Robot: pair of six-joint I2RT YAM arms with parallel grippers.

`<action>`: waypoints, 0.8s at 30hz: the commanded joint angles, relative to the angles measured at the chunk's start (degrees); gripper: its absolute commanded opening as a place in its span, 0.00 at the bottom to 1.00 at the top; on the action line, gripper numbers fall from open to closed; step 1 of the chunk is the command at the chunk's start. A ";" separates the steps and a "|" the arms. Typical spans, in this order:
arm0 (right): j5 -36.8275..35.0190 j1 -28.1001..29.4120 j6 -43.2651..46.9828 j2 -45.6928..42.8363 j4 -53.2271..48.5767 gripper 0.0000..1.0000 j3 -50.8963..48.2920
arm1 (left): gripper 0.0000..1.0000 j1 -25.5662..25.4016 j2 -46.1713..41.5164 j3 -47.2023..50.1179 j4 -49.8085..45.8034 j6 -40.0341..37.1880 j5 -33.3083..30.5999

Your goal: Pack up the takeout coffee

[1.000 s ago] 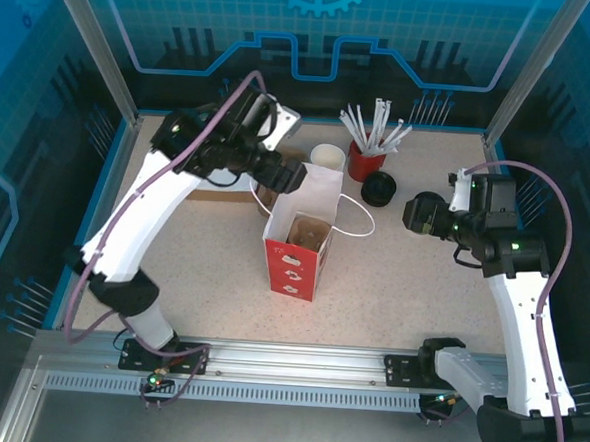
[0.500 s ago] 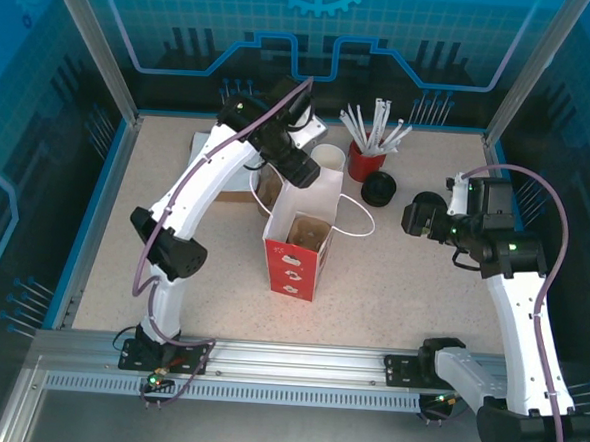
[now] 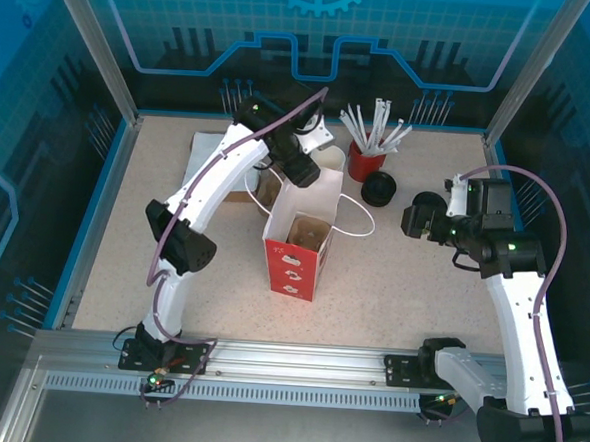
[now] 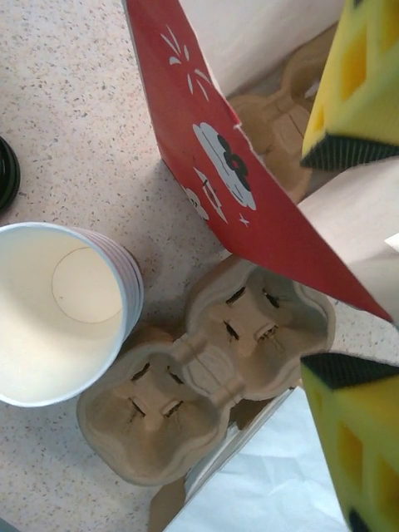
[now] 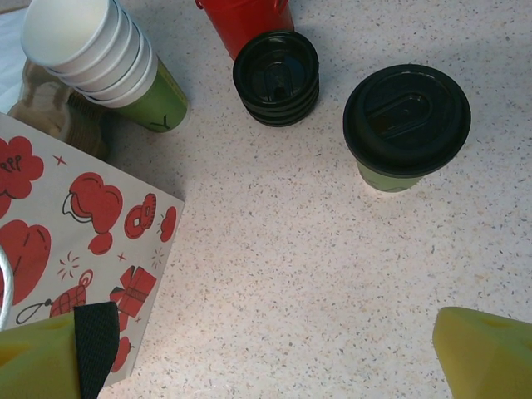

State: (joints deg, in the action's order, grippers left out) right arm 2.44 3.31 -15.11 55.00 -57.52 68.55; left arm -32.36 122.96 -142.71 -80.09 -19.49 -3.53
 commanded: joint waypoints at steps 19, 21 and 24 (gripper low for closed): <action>2.52 -9.43 8.24 5.46 -7.54 1.00 4.20 | 0.00 0.30 -7.45 -0.69 -2.22 22.49 -0.88; 1.82 -10.94 8.83 6.76 -7.78 1.00 4.57 | 0.00 0.28 -9.66 2.50 -0.78 25.86 -0.69; 1.68 -13.37 9.47 9.15 -7.23 1.00 4.24 | 0.00 0.28 -12.67 7.95 1.58 30.36 -1.20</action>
State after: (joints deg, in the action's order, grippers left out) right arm 3.86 -8.05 -7.38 62.52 -63.59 71.75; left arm -32.36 114.10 -138.02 -80.03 3.05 -3.84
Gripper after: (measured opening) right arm 0.999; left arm 0.042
